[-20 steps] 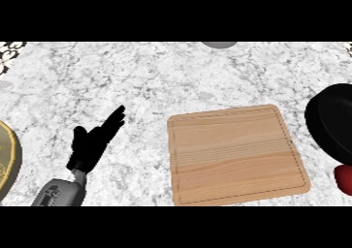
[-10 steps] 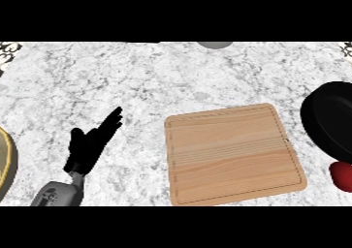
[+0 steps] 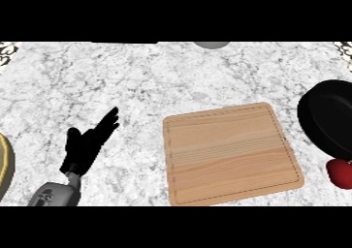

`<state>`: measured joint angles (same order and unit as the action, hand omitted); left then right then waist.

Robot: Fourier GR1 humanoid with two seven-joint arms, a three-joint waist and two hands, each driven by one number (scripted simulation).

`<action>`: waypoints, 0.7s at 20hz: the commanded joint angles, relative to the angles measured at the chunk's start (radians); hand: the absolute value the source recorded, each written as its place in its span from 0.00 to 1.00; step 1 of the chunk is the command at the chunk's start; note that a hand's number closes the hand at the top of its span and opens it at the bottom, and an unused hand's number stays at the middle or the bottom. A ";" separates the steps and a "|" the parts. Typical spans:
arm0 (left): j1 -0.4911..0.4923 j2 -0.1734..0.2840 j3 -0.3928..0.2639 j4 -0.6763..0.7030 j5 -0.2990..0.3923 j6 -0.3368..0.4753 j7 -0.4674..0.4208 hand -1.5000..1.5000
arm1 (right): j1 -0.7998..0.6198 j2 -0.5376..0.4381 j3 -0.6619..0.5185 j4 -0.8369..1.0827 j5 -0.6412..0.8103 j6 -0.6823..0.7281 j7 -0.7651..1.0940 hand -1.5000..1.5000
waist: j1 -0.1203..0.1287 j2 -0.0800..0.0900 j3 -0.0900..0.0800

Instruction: Pick the tomato from the cutting board and place it in the pot

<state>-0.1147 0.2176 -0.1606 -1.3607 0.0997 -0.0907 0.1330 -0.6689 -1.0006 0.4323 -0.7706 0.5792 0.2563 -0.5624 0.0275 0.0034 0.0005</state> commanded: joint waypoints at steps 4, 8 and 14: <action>0.028 -0.016 -0.002 -0.049 -0.007 0.018 0.030 0.50 | -0.006 0.152 -0.105 0.018 -0.140 0.108 -0.050 0.00 | -0.016 -0.005 0.000; 0.017 -0.024 0.001 0.000 -0.013 0.018 0.012 0.50 | -0.016 0.230 -0.264 0.052 -0.350 0.169 -0.080 0.00 | -0.034 -0.004 0.001; 0.032 -0.016 0.013 -0.013 -0.006 0.010 0.009 0.50 | -0.117 0.199 -0.503 0.172 -0.588 0.269 0.080 0.00 | -0.029 -0.006 -0.001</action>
<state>-0.0830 0.2088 -0.1455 -1.3778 0.0986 -0.0883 0.1240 -0.7356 -0.8051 0.0574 -0.6593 0.1216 0.4859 -0.5632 -0.0002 -0.0029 0.0014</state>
